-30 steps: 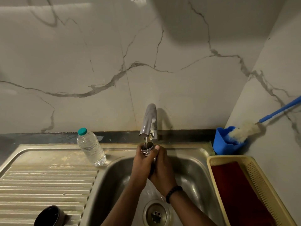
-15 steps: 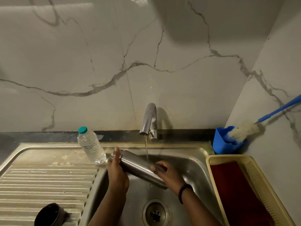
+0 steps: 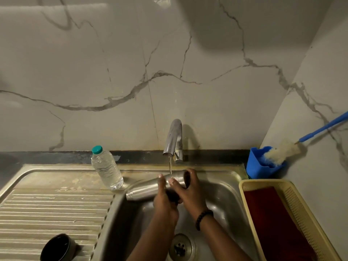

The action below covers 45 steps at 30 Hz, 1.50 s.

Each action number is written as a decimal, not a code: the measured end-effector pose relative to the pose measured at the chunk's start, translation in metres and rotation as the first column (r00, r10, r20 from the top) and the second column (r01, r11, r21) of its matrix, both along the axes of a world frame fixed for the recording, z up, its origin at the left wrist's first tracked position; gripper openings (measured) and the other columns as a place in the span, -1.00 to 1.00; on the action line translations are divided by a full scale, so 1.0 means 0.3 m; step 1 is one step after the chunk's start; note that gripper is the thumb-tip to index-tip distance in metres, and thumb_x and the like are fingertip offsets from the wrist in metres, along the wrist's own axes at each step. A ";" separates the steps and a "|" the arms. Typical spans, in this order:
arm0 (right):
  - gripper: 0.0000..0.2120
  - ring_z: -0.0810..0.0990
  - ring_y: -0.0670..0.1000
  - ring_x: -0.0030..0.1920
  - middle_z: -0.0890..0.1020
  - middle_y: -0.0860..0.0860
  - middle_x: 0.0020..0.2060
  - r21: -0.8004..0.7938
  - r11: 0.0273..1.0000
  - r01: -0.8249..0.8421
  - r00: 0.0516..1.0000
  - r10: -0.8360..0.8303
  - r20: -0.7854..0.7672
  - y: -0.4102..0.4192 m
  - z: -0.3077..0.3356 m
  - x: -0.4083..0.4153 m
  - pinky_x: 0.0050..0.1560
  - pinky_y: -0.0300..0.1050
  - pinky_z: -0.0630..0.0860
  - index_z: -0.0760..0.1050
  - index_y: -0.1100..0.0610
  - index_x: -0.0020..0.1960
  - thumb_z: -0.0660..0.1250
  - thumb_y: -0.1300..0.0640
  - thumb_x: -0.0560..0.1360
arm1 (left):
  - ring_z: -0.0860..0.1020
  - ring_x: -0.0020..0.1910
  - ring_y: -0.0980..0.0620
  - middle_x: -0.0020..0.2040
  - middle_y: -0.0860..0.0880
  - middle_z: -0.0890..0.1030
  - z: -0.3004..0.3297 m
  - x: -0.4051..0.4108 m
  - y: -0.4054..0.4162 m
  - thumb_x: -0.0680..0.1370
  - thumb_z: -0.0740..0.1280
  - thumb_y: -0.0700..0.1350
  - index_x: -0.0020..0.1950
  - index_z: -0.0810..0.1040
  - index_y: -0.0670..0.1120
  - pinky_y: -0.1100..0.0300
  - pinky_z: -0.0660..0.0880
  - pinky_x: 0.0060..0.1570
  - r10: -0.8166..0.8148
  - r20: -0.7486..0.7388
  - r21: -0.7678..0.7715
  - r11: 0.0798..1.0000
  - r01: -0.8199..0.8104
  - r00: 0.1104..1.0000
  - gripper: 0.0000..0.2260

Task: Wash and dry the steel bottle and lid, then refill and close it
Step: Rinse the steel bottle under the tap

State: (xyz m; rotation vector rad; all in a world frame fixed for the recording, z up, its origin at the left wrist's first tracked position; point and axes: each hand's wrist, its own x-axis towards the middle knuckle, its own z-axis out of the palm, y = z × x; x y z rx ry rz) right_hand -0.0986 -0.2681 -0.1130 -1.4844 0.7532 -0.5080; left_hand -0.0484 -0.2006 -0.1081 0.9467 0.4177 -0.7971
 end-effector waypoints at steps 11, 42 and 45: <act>-0.35 0.35 -0.33 0.27 0.39 -0.37 0.25 -0.190 0.982 -0.013 0.994 0.033 0.101 -0.086 0.067 -0.076 0.15 -0.30 0.46 0.36 -0.25 0.34 0.49 -0.20 0.30 | 0.51 0.14 -0.20 0.22 -0.19 0.51 -0.005 0.166 0.086 0.64 0.28 -0.05 0.46 0.34 -0.13 -0.17 0.44 0.24 0.207 -0.060 0.148 0.969 -0.196 0.976 -0.59; -0.67 0.43 -0.04 0.14 0.48 -0.06 0.15 -0.882 0.369 -0.292 0.953 0.031 -0.302 -0.041 0.087 0.027 0.13 -0.08 0.52 0.50 0.00 0.20 0.15 -0.11 0.55 | 0.54 0.12 0.27 0.16 0.32 0.49 -0.060 0.091 0.081 0.33 0.44 0.28 0.27 0.50 0.01 0.40 0.52 0.04 -0.686 0.728 0.686 0.727 -0.023 0.009 -0.40; -0.64 0.50 0.01 0.12 0.63 -0.04 0.04 -0.953 0.038 -0.300 0.954 0.028 -0.299 -0.048 0.084 0.058 0.17 0.00 0.49 0.59 0.01 0.10 0.07 -0.05 0.54 | 0.59 0.09 0.19 0.12 0.13 0.59 -0.049 0.088 0.084 0.37 0.51 0.13 0.28 0.49 -0.05 0.39 0.53 0.01 -0.674 0.735 0.677 0.736 -0.021 0.079 -0.45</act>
